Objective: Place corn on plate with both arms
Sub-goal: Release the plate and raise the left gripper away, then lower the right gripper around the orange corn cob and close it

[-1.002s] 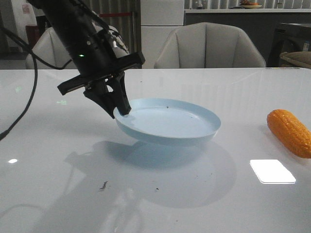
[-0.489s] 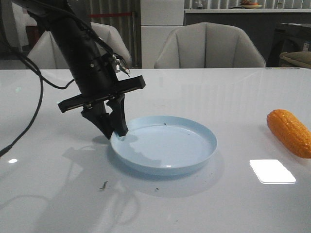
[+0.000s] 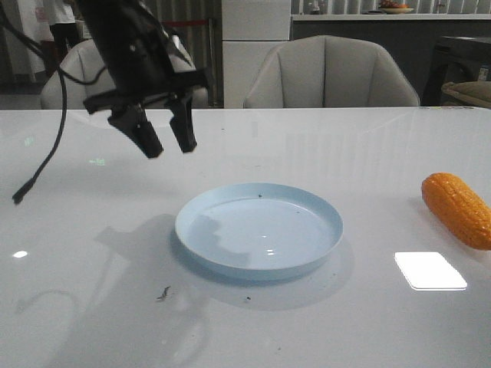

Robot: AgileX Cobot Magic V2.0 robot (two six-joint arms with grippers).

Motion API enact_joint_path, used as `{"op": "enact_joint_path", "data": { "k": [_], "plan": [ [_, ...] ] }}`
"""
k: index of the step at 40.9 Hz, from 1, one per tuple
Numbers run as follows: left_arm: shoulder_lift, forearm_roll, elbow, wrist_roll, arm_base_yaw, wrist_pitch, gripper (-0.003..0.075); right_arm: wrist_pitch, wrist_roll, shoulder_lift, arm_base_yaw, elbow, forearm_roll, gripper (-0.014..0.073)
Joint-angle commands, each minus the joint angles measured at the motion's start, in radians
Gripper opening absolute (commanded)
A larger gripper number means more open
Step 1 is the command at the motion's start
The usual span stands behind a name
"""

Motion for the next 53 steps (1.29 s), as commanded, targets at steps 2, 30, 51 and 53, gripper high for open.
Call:
{"op": "enact_joint_path", "data": {
  "k": [2,30,51,53],
  "plan": [
    [-0.117,0.027,-0.141,-0.001,0.050,0.037,0.0381,-0.070,-0.008,0.001,-0.003,-0.035,-0.004,0.0487],
    [-0.844,0.583,0.227,-0.127,0.007,-0.260,0.0381,-0.047,-0.115,0.486,-0.003,-0.480,-0.011,0.0492],
    [-1.438,0.465,1.072,-0.187,0.029,-0.661,0.0381,-0.065,-0.121,0.878,-0.001,-0.582,-0.058,0.0625],
    [-1.454,0.465,1.076,-0.187,0.029,-0.661,0.0381,-0.065,-0.121,0.900,0.003,-0.582,-0.058,0.0625]
  ]
}}
